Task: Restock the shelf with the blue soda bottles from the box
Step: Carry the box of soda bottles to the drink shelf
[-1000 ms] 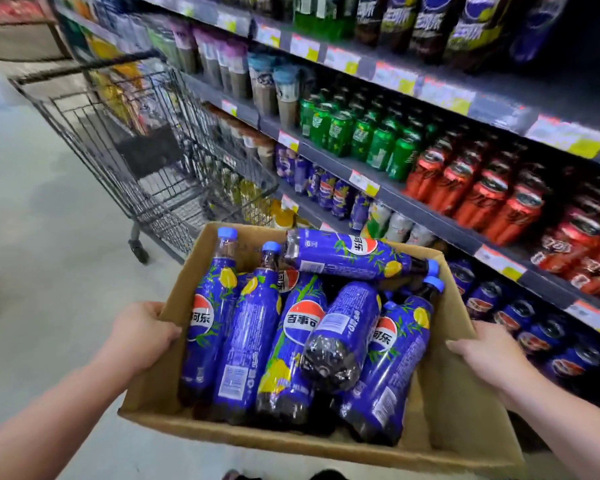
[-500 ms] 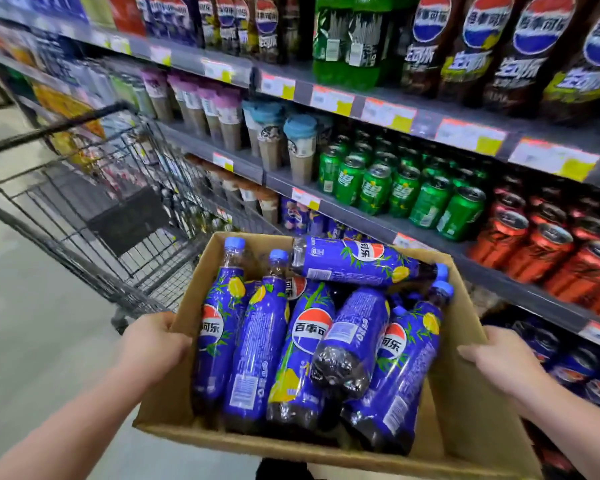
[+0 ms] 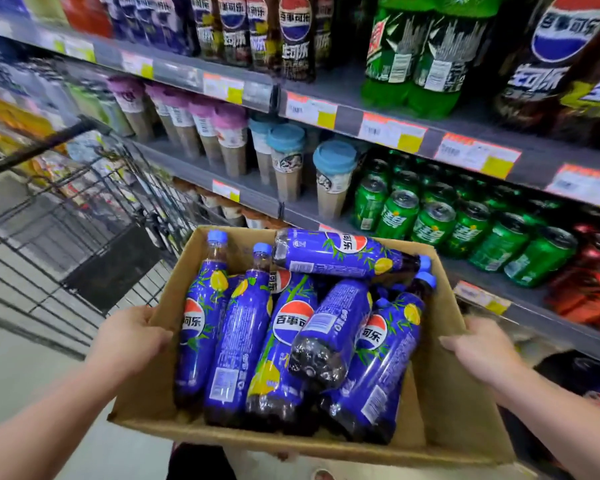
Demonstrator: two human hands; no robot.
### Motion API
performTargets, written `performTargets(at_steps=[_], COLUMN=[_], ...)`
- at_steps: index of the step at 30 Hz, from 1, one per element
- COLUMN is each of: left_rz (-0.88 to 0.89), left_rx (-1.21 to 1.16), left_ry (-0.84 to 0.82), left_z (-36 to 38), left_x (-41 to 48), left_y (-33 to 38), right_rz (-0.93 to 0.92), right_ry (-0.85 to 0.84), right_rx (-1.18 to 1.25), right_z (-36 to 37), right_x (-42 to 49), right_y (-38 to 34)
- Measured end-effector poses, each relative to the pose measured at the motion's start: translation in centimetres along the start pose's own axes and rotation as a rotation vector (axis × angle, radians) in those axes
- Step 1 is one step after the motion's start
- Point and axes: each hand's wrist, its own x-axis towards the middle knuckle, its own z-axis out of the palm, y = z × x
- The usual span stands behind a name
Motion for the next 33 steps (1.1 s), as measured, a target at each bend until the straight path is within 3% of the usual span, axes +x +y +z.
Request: performTargets(at_steps=[9,19,33], left_rz=[0.166,0.178,0.089], left_rx=[0.124,0.158,0.243], left_ry=[-0.105,-0.220,-0.271], left_z=[-5.8,-10.3,-2.3], left_x=[17.2,31.3,38.9], left_y=[-3.0,-6.6,-14.3], right_rz=[0.098,0.269,0.375], right_ry=[0.067,0.066,-0.012], right_rx=[-0.005,0.140,0.088], right_z=[10.2,21.6,32.5], right_x=[-0.9,-0.4,6.6], right_y=[-10.3,-19.2,-18.4])
